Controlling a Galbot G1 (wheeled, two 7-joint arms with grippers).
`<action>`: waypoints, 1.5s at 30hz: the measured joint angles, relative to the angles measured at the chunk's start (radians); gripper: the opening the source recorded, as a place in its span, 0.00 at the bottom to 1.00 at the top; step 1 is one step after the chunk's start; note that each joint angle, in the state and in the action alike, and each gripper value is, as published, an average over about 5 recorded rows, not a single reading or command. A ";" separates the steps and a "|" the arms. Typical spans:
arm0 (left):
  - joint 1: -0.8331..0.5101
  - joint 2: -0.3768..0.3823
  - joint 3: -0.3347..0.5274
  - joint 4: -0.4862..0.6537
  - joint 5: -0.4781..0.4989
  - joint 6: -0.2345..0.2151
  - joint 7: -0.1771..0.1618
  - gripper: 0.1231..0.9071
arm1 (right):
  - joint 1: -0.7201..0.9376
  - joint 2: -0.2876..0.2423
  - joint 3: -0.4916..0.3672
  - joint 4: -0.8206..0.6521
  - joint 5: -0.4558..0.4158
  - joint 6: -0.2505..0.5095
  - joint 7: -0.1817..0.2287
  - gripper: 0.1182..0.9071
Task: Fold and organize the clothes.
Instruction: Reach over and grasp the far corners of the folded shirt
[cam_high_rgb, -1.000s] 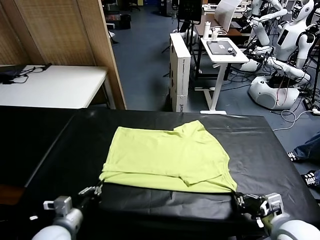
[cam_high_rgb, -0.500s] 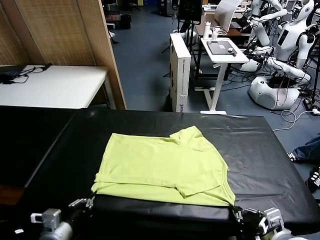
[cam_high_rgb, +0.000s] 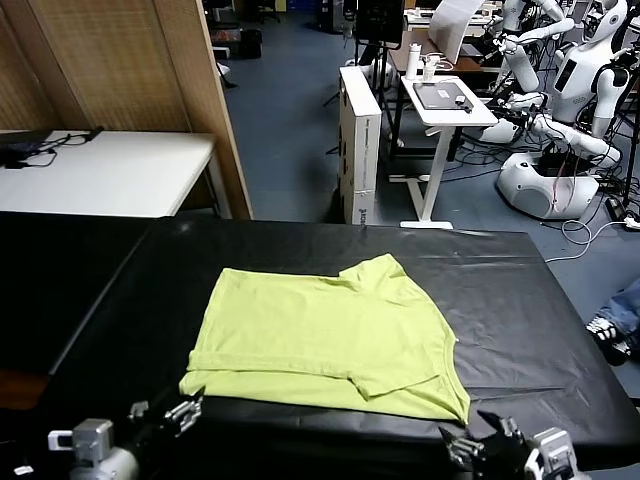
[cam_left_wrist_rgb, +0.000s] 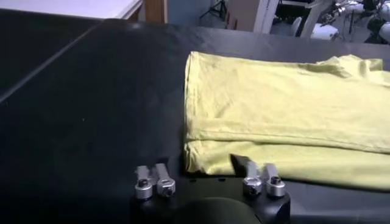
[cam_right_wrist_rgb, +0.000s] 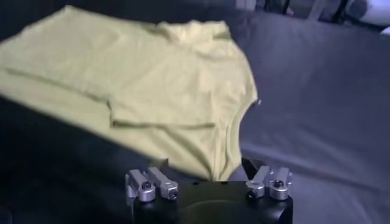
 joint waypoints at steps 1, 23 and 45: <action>-0.046 0.002 0.015 0.025 0.001 0.007 0.006 1.00 | 0.059 0.001 -0.035 -0.037 0.002 0.000 -0.006 1.00; -0.677 0.021 0.399 0.607 0.060 0.044 0.117 1.00 | 0.755 0.137 -0.543 -0.646 -0.040 0.000 -0.093 1.00; -0.815 -0.014 0.469 0.815 0.087 0.021 0.122 1.00 | 0.823 0.200 -0.572 -0.771 -0.062 0.000 -0.105 1.00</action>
